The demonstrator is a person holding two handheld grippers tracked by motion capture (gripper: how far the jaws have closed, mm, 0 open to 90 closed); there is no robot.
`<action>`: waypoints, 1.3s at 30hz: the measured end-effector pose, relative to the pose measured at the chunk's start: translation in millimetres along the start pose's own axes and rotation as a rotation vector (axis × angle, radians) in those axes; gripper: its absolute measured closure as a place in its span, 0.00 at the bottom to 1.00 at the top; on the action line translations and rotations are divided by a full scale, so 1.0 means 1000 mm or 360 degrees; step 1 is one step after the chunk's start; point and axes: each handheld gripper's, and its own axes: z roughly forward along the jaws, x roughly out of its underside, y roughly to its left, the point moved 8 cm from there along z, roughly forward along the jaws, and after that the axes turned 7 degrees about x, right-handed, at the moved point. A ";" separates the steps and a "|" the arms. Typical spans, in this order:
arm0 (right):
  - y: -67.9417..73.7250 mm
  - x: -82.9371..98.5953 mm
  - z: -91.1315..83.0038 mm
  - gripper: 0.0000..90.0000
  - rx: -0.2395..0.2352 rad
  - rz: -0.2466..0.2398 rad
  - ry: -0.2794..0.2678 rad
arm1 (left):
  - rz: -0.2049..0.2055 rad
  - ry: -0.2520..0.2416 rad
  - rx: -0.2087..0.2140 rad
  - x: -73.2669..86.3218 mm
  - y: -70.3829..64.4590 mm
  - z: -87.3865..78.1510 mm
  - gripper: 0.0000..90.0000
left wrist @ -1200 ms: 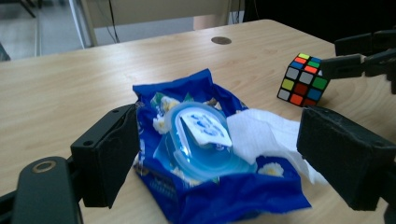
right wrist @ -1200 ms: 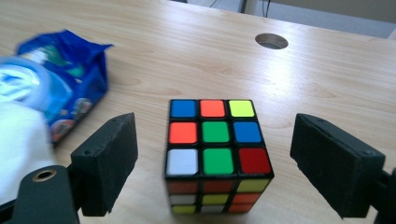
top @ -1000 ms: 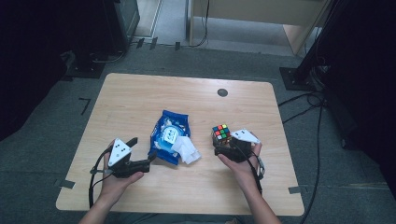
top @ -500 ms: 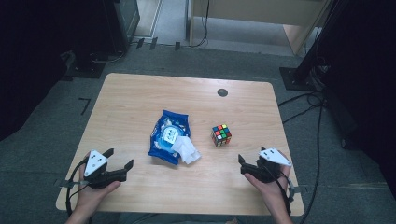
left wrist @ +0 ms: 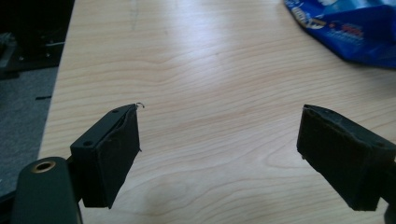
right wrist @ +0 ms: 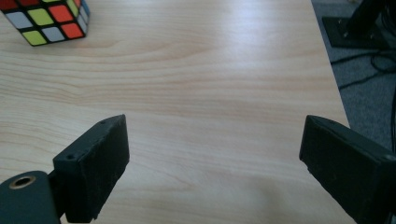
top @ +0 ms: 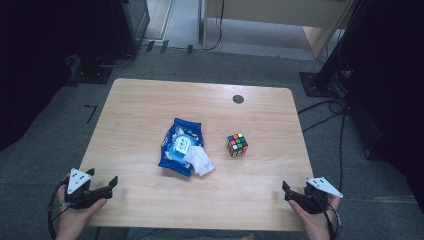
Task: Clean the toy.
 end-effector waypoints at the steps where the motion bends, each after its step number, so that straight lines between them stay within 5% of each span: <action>1: -0.002 0.002 0.000 0.09 0.0002 0.0015 0.0011 | 0.0012 0.0023 -0.0030 0.002 0.002 0.000 0.15; 11: 0.003 0.014 0.009 0.08 0.0014 -0.0077 0.0116 | 0.0080 0.0221 -0.0078 0.018 0.004 0.013 0.15; 19: -0.003 0.021 0.016 0.05 0.0043 -0.0105 0.0180 | 0.0198 0.0245 -0.0078 0.018 -0.004 0.017 0.15; 25: -0.004 0.021 0.017 0.04 0.0015 -0.0135 0.0182 | 0.0078 0.0290 0.0082 0.020 -0.008 0.022 0.15; 39: -0.003 0.021 0.018 0.02 0.0003 -0.0138 0.0194 | 0.0074 0.0299 0.0074 0.019 -0.007 0.023 0.14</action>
